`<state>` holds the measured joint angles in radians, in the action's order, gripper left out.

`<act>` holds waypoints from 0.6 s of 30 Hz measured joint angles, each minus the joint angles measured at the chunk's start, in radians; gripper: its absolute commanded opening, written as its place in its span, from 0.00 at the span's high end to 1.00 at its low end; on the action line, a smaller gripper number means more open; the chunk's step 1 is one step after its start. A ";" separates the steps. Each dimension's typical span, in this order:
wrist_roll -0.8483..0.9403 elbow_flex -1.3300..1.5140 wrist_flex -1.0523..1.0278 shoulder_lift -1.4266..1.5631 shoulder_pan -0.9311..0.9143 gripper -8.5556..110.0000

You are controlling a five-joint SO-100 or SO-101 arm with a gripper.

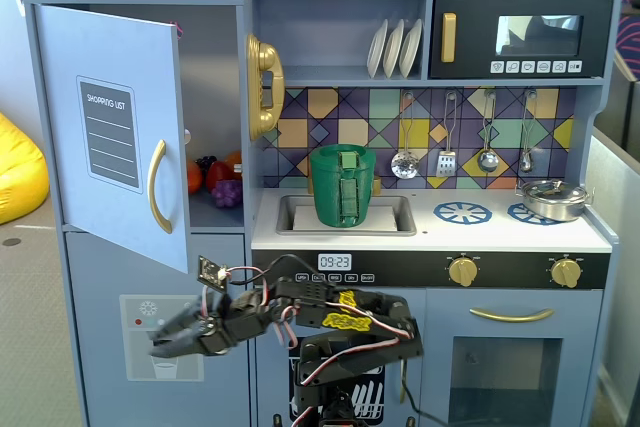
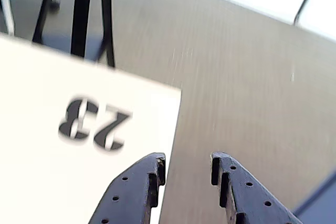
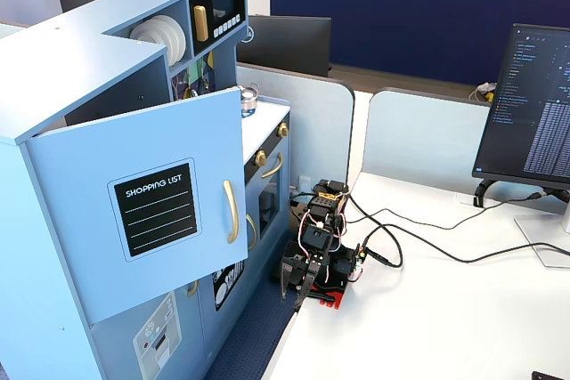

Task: Close the left cabinet door

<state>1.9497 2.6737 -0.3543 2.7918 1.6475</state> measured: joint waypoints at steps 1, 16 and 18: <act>0.008 -0.003 0.074 -0.051 0.003 0.93; 0.092 -0.451 0.357 -0.595 -0.218 0.93; 0.098 -0.469 0.357 -0.598 -0.247 0.93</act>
<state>2.0479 2.2043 0.0031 2.1936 1.4005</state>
